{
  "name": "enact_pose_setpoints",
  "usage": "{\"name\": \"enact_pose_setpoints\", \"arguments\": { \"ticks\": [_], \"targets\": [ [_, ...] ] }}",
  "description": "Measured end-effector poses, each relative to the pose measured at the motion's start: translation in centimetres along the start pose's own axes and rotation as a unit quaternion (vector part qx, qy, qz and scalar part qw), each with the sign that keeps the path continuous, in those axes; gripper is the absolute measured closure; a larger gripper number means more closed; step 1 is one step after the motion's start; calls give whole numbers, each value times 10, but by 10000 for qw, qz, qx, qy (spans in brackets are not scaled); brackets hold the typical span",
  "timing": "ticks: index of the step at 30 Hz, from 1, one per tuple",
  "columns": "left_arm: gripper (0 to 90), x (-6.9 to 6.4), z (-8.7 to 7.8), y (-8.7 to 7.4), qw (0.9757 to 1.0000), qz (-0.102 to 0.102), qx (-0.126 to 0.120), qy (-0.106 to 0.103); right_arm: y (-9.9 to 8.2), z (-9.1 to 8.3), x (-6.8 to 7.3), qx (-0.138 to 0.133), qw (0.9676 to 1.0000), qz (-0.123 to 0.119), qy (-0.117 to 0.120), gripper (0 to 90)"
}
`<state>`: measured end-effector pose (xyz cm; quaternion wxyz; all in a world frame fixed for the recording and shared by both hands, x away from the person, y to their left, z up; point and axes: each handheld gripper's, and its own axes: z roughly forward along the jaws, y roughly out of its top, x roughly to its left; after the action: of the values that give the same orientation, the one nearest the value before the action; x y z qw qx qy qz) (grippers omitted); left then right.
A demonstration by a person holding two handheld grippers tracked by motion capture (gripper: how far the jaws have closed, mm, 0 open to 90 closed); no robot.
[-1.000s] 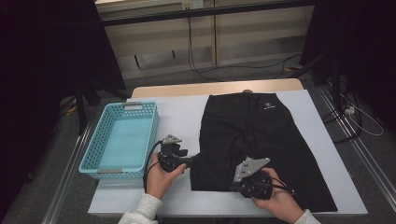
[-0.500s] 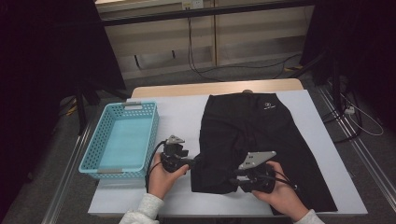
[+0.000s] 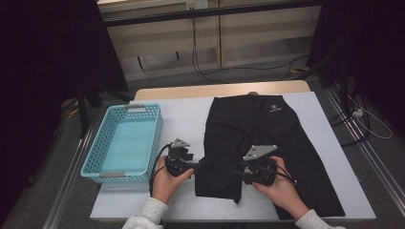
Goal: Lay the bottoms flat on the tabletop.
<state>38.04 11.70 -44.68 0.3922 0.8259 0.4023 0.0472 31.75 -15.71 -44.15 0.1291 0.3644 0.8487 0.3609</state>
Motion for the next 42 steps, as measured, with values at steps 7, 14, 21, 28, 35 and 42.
{"name": "enact_pose_setpoints", "arguments": {
  "ticks": [7,14,21,28,35,42],
  "targets": [
    [324,1,0,0,10000,7,-28,12,2,1,-6,-17,9999,60,-138,604],
    [323,1,-1,0,10000,-4,-47,0,-5,11,0,202,9996,-194,29,756],
    [324,1,-2,0,10000,-24,-65,-21,-9,3,-3,310,9992,-165,214,875],
    [322,1,-2,0,10000,-53,-44,-27,-18,-11,-2,307,9988,-124,358,872],
    [332,5,-3,0,9998,-146,-110,30,-20,-12,-4,398,9987,-198,255,866],
    [351,10,-5,0,9994,-254,-188,115,-18,-14,-6,384,9987,-294,133,857]
  ]
}}
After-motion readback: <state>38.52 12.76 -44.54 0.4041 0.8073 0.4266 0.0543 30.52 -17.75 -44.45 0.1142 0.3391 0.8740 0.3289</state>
